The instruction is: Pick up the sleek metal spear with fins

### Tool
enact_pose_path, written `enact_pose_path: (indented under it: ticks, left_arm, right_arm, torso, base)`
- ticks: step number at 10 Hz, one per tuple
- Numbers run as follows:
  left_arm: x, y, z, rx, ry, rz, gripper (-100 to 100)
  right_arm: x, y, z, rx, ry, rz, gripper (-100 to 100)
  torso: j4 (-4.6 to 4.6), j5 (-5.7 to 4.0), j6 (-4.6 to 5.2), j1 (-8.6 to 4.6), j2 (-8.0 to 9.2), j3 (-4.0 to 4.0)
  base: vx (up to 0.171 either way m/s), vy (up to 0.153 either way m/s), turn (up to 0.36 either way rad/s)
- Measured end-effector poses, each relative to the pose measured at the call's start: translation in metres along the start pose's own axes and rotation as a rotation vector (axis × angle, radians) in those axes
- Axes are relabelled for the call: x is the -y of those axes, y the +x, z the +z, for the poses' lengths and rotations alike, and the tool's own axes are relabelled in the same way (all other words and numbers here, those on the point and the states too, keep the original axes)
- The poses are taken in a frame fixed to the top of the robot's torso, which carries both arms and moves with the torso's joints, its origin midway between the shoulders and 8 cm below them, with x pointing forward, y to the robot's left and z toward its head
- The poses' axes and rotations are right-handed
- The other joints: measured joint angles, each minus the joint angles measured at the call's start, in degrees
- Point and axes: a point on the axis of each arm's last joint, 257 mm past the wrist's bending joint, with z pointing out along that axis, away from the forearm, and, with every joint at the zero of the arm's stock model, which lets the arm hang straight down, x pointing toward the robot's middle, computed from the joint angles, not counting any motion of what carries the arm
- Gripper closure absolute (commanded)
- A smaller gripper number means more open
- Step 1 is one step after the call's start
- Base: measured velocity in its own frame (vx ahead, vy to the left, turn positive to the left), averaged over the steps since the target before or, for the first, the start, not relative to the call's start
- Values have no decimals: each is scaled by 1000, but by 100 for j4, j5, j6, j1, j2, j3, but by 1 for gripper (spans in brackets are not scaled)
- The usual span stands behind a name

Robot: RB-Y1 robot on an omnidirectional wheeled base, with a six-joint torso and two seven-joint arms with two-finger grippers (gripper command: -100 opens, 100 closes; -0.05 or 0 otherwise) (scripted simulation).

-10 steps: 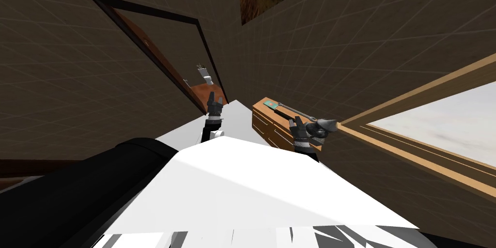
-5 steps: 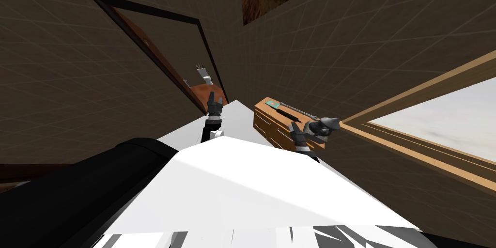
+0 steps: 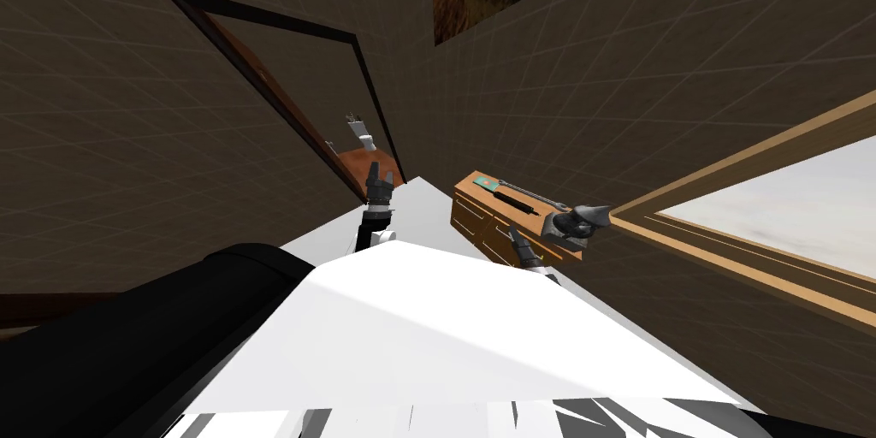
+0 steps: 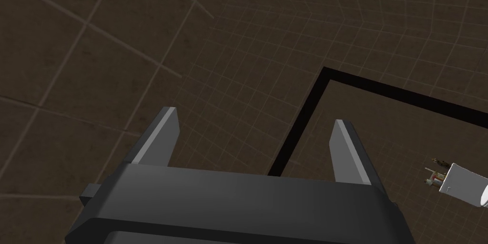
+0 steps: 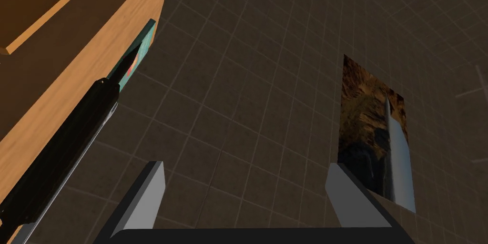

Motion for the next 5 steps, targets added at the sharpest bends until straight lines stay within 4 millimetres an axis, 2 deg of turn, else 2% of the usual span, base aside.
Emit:
enact_pose_path:
  ticks: [5]
  left_arm:
    - [0,0,0,0,0,0,0]
  right_arm:
    - [63,10,-41,-124,133,-127,-100]
  torso:
    - [-1,0,0,-4,-5,-3]
  base:
    - [-6,110,15]
